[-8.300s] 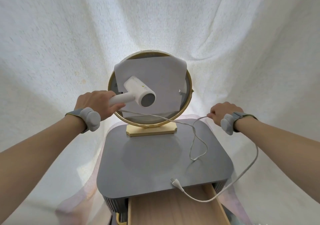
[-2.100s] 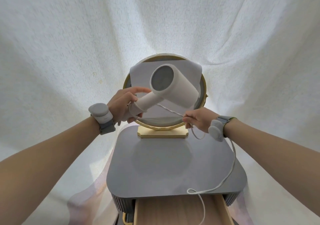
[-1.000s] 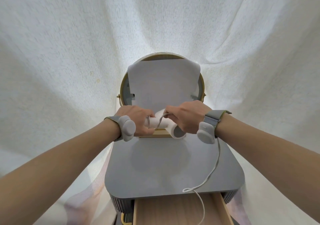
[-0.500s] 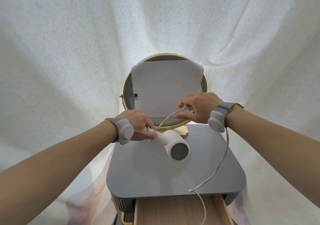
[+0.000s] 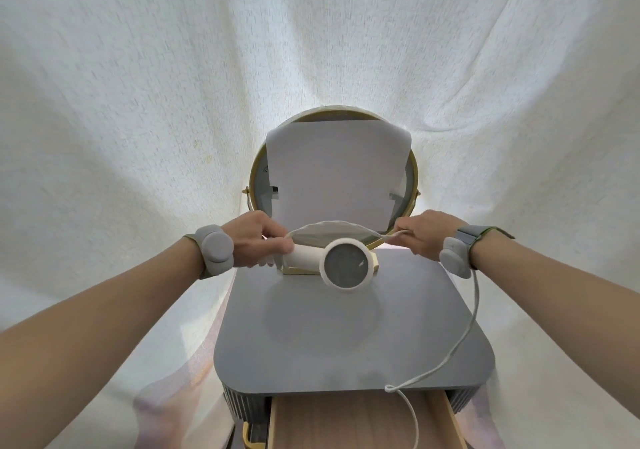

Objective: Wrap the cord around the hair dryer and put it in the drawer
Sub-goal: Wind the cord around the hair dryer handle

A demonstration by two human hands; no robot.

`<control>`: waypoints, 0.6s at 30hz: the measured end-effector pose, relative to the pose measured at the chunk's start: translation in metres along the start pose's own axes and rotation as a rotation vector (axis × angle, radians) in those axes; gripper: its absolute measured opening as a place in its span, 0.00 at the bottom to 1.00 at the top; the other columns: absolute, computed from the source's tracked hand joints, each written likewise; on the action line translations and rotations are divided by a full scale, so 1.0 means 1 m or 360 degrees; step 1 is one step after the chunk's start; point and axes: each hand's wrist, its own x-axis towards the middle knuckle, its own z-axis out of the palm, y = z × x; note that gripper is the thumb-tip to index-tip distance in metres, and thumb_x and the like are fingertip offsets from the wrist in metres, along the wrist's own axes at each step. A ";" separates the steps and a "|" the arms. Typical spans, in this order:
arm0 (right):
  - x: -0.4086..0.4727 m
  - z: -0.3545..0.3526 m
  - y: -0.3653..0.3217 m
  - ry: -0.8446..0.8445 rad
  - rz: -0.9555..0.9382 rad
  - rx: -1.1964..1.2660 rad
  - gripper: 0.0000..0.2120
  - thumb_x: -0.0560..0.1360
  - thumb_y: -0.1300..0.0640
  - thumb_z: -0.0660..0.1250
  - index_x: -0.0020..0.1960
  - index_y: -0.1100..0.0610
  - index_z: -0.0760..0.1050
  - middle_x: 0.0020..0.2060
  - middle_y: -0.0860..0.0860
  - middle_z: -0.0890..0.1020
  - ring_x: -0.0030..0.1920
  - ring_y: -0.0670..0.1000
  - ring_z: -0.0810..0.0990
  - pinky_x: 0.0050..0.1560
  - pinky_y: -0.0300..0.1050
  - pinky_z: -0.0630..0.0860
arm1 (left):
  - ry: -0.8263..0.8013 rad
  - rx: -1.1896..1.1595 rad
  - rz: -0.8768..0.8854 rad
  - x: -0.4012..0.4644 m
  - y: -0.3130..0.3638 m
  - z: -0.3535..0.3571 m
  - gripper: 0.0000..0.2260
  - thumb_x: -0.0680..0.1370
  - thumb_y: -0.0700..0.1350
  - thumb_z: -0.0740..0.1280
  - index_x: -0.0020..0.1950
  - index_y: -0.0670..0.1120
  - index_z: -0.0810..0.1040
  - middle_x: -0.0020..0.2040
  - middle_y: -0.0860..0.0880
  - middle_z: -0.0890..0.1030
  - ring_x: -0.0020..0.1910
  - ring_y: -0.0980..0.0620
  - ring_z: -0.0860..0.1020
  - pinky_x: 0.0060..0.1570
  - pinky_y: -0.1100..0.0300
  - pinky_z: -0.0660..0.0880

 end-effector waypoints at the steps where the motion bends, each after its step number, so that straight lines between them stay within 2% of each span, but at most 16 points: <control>1: -0.001 0.000 -0.003 -0.0014 0.0011 0.0016 0.26 0.73 0.31 0.49 0.47 0.52 0.72 0.38 0.49 0.79 0.35 0.49 0.75 0.47 0.49 0.80 | -0.0019 -0.0124 -0.0014 0.000 0.003 0.000 0.22 0.71 0.62 0.65 0.44 0.44 0.87 0.35 0.42 0.83 0.29 0.50 0.77 0.27 0.56 0.74; 3: 0.001 0.002 -0.005 -0.0009 0.0037 0.0042 0.26 0.73 0.31 0.49 0.44 0.52 0.72 0.35 0.48 0.78 0.34 0.48 0.74 0.48 0.50 0.79 | -0.0079 -0.0320 -0.0037 0.000 0.010 0.001 0.22 0.71 0.60 0.66 0.44 0.42 0.86 0.35 0.40 0.83 0.28 0.48 0.77 0.26 0.58 0.72; 7: 0.004 0.004 -0.009 -0.0013 0.0118 0.0025 0.20 0.80 0.38 0.49 0.36 0.47 0.66 0.31 0.45 0.74 0.32 0.46 0.72 0.47 0.50 0.78 | -0.0172 -0.0573 -0.0058 0.001 0.024 0.002 0.25 0.69 0.60 0.66 0.43 0.37 0.85 0.33 0.40 0.82 0.26 0.49 0.78 0.25 0.60 0.73; 10: 0.001 0.006 -0.013 -0.0030 0.0232 0.0008 0.15 0.80 0.50 0.57 0.34 0.49 0.65 0.31 0.47 0.73 0.31 0.48 0.71 0.39 0.46 0.74 | -0.0195 -0.0805 0.0006 0.001 0.038 0.004 0.17 0.70 0.55 0.65 0.35 0.43 0.85 0.28 0.42 0.80 0.22 0.48 0.75 0.24 0.61 0.71; 12: -0.001 0.008 -0.017 -0.0107 0.0347 -0.0002 0.14 0.78 0.57 0.60 0.34 0.52 0.65 0.30 0.49 0.72 0.30 0.49 0.70 0.39 0.45 0.72 | -0.0161 -0.0981 -0.0072 0.001 0.046 0.004 0.14 0.70 0.49 0.63 0.35 0.42 0.84 0.27 0.43 0.78 0.21 0.49 0.74 0.23 0.62 0.70; 13: -0.002 0.011 -0.021 -0.0106 0.0336 -0.0008 0.15 0.79 0.53 0.60 0.34 0.51 0.66 0.30 0.48 0.71 0.30 0.49 0.70 0.40 0.45 0.72 | -0.0138 -0.1093 -0.0118 0.003 0.047 0.005 0.13 0.70 0.46 0.61 0.38 0.40 0.83 0.28 0.43 0.77 0.21 0.49 0.73 0.22 0.62 0.69; 15: 0.000 0.016 -0.027 -0.0032 0.0171 0.0062 0.19 0.80 0.38 0.53 0.34 0.45 0.64 0.30 0.46 0.71 0.33 0.50 0.71 0.41 0.48 0.74 | -0.0061 -0.1291 -0.0149 0.006 0.050 0.006 0.15 0.69 0.46 0.58 0.44 0.36 0.78 0.28 0.42 0.76 0.21 0.49 0.72 0.20 0.63 0.69; 18: 0.000 0.016 -0.037 -0.0082 0.0037 0.0089 0.27 0.76 0.31 0.43 0.33 0.48 0.65 0.30 0.49 0.73 0.33 0.49 0.71 0.35 0.44 0.70 | 0.0111 -0.1540 -0.0080 0.013 0.055 0.007 0.13 0.69 0.45 0.58 0.48 0.38 0.72 0.29 0.43 0.76 0.21 0.49 0.74 0.18 0.64 0.70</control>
